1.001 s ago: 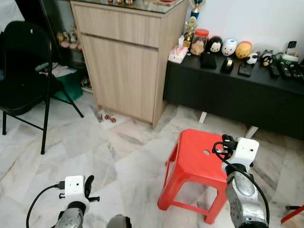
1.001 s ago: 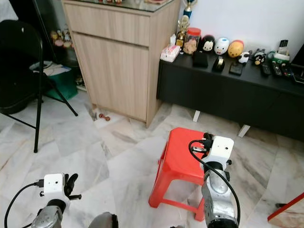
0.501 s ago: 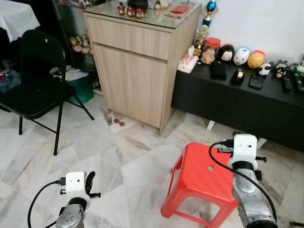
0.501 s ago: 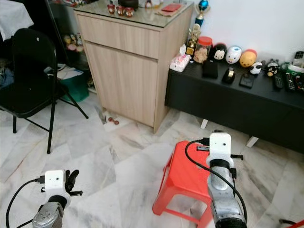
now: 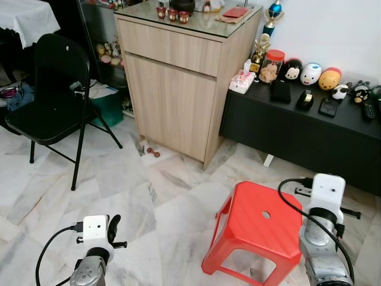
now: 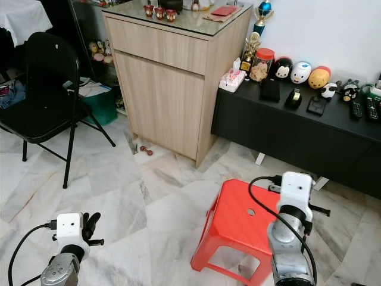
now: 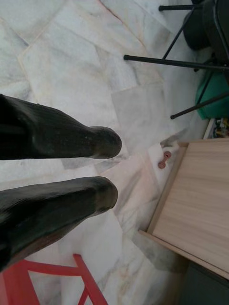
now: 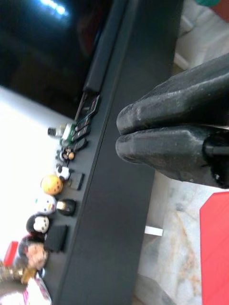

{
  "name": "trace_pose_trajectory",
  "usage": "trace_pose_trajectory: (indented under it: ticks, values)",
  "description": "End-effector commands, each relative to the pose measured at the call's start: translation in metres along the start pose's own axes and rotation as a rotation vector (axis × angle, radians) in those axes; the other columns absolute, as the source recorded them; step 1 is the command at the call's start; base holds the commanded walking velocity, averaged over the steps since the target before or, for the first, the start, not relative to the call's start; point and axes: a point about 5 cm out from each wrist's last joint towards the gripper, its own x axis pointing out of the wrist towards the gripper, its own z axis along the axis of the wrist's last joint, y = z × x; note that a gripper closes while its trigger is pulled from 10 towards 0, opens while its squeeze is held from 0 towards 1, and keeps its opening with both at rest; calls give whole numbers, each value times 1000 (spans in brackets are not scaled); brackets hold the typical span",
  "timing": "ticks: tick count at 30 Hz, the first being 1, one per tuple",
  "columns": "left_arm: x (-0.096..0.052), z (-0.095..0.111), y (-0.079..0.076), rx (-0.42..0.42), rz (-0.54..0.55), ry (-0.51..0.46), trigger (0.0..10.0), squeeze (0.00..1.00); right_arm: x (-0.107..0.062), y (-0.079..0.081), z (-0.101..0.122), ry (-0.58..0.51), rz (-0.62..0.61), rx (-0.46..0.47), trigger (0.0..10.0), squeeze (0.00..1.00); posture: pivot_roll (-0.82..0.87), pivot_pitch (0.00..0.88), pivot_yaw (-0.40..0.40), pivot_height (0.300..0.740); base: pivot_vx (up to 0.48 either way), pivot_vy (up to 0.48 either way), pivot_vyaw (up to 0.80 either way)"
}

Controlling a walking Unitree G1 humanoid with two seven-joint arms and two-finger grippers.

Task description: Hang keys on a hook

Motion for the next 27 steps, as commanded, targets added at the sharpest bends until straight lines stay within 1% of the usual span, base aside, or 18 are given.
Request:
trace_pose_trajectory:
  ticks: [1,2,3,4,5,9,11,12,14,17,18,19,20,22,26,27]
  values:
    - [-2,-3,2,-12,1,12,10000,0,1,-4,3,5,-33,64,10000,0,185,23,-63,740,0,0,0]
    - [-2,-3,1,-13,-2,11,10000,0,1,-6,1,41,-67,129,10000,0,185,23,-63,740,0,0,0]
    - [-2,-3,1,-13,-3,11,10000,0,2,-7,0,50,-77,146,10000,0,185,23,-63,740,0,0,0]
    - [-2,-3,1,-13,-3,11,10000,0,2,-7,0,50,-77,146,10000,0,185,23,-63,740,0,0,0]
    - [-2,-3,1,-13,-4,11,10000,0,2,-10,-6,102,-116,157,10000,0,185,23,-62,740,0,0,0]
    - [-2,-3,0,-15,-5,11,10000,0,2,-12,-8,113,-134,184,10000,0,188,22,-61,740,0,0,0]
    - [-2,-3,1,-15,-6,11,10000,0,2,-12,-8,126,-138,208,10000,0,188,22,-61,740,0,0,0]
    - [-2,-3,1,-14,-6,11,10000,0,2,-10,-10,150,-137,248,10000,0,187,23,-60,740,0,0,0]
    - [-2,-3,1,-14,-7,11,10000,0,2,-9,-11,164,-136,271,10000,0,187,23,-60,740,0,0,0]
    - [-2,-3,1,-15,-7,10,10000,0,3,-8,-12,172,-114,291,10000,0,188,22,-60,740,0,0,0]
    - [-1,-2,1,-15,-7,10,10000,0,2,-2,-12,179,-74,316,10000,0,188,22,-61,740,0,0,0]
    - [-1,-2,1,-15,-7,10,10000,0,2,-2,-12,179,-74,316,10000,0,188,22,-61,740,0,0,0]
    - [-1,-2,0,-15,-7,10,10000,0,1,1,-13,188,-49,331,10000,0,188,22,-62,740,0,0,0]
    - [-1,-2,0,-16,-7,9,10000,0,0,4,-15,200,-30,327,10000,0,187,22,-62,740,0,0,0]
    - [-1,-2,0,-16,-8,9,10000,0,-3,9,-24,248,11,333,10000,0,187,20,-63,740,0,0,0]
    - [-1,-2,0,-16,-7,10,10000,0,-5,14,-29,289,60,343,10000,0,187,21,-63,740,0,0,0]
